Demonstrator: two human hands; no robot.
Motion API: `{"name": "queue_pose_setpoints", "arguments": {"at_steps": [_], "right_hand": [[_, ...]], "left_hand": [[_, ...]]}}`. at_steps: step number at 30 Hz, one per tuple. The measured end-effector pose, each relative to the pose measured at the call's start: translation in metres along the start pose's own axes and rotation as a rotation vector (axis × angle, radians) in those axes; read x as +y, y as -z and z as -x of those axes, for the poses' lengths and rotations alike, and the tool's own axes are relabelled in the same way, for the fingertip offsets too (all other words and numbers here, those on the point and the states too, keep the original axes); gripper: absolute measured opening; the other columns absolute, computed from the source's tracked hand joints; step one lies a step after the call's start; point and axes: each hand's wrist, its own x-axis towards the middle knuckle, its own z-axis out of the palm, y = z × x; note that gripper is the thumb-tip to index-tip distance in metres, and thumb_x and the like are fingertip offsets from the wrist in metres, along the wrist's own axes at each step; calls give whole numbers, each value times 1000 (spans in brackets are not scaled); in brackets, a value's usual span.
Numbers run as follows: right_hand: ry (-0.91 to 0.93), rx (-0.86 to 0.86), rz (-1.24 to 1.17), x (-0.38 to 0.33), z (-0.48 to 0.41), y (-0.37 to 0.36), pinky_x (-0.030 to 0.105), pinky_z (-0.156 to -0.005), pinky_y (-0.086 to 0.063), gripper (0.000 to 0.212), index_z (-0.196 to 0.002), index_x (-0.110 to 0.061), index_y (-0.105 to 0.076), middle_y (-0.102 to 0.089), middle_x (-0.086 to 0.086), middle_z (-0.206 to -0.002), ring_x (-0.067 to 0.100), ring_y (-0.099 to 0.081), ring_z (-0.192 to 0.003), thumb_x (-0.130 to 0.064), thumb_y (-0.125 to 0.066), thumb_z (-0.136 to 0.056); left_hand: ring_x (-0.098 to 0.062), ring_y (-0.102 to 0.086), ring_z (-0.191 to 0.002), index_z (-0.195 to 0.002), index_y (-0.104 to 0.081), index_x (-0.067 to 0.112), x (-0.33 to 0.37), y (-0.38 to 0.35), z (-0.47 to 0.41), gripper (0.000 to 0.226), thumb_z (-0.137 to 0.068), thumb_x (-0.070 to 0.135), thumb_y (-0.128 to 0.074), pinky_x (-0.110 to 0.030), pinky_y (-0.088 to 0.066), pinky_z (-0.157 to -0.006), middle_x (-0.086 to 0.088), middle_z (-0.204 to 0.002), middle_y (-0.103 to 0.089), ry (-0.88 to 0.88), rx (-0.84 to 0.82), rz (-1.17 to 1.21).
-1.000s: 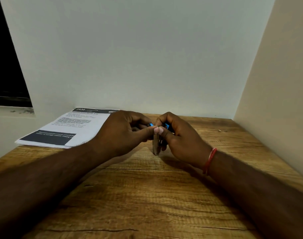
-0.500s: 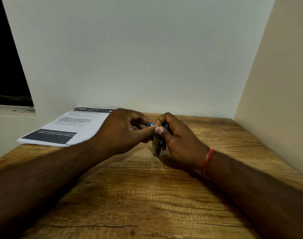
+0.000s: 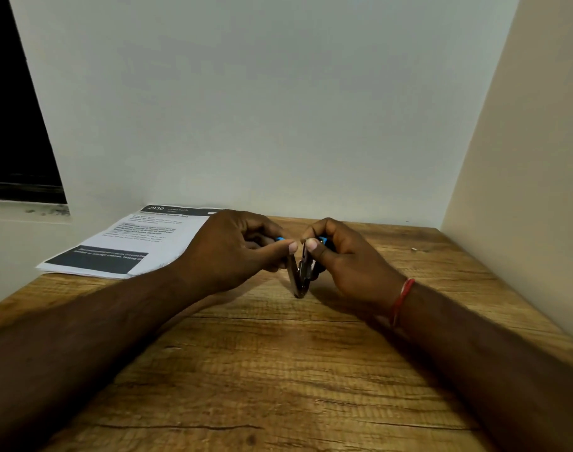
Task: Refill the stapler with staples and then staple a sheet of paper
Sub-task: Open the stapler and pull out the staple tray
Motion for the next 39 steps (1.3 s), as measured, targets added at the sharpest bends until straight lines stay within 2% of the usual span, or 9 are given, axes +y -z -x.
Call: {"name": "queue_pose_setpoints", "arguments": {"at_steps": [3, 7, 10, 13, 15, 18, 25, 32, 39], "right_hand": [[-34, -56, -88, 0, -4, 19, 33, -72, -65, 15, -117, 3, -67, -73, 17, -97, 20, -72, -76, -9, -63, -109], [-77, -104, -171, 4, -4, 33, 37, -78, -68, 19, -117, 7, -72, -76, 29, -109, 33, -74, -84, -3, -71, -102], [-81, -107, -217, 7, -4, 35, 35, -78, -69, 22, -119, 12, -71, -75, 34, -116, 35, -76, -93, 2, -72, -99], [-77, -117, -247, 9, -4, 37, 32, -78, -69, 23, -120, 14, -68, -76, 33, -118, 31, -78, -99, 6, -71, -98], [-81, -130, -233, 10, -3, 39, 33, -78, -69, 23, -120, 12, -68, -79, 28, -117, 30, -79, -100, 4, -72, -98], [-87, -156, -185, 10, -3, 40, 33, -71, -67, 23, -117, 14, -67, -81, 20, -103, 26, -78, -83, 5, -73, -97], [-140, -196, -318, 14, -2, 28, 35, -70, -65, 17, -107, 14, -68, -74, 21, -85, 27, -70, -67, 13, -74, -91], [-143, -215, -372, 19, -4, 25, 39, -71, -62, 23, -111, 26, -60, -74, 22, -85, 27, -70, -66, 20, -70, -92], [-144, -180, -302, 20, -4, 24, 44, -79, -59, 34, -111, 22, -65, -75, 27, -89, 30, -71, -70, 5, -80, -86]], "left_hand": [[-21, -88, -80, -98, -85, 17, -3, 13, -3, 16, -89, 25, -97, -46, -72, -89, -3, -82, -87, -33, -108, -82], [-8, -78, -76, -92, -87, 23, -7, 24, -5, 15, -86, 20, -100, -33, -64, -75, 1, -86, -85, -96, -234, -191], [-14, -80, -78, -91, -87, 21, -4, 26, -3, 13, -87, 13, -96, -21, -62, -73, 3, -86, -85, -106, -352, -265], [-19, -81, -79, -88, -86, 20, -3, 26, -1, 10, -87, 17, -96, -27, -65, -73, 3, -85, -85, -78, -438, -328], [-8, -77, -73, -87, -85, 21, -4, 23, 0, 14, -87, 26, -98, -22, -61, -69, 5, -83, -85, -66, -465, -361], [1, -72, -71, -92, -83, 24, -6, 19, 0, 21, -85, 34, -100, -18, -58, -69, 7, -85, -84, -48, -461, -377], [-9, -74, -77, -152, -63, 57, -5, 11, 5, 68, -93, 38, -92, -27, -62, -73, 18, -111, -78, -178, -442, -429], [-10, -76, -81, -144, -72, 52, -7, 11, 5, 52, -95, 43, -87, -39, -63, -74, 18, -104, -77, -293, -423, -501], [-11, -77, -74, -127, -81, 43, -10, 6, 6, 38, -92, 39, -92, -34, -64, -67, 17, -101, -80, -278, -363, -448]]}}
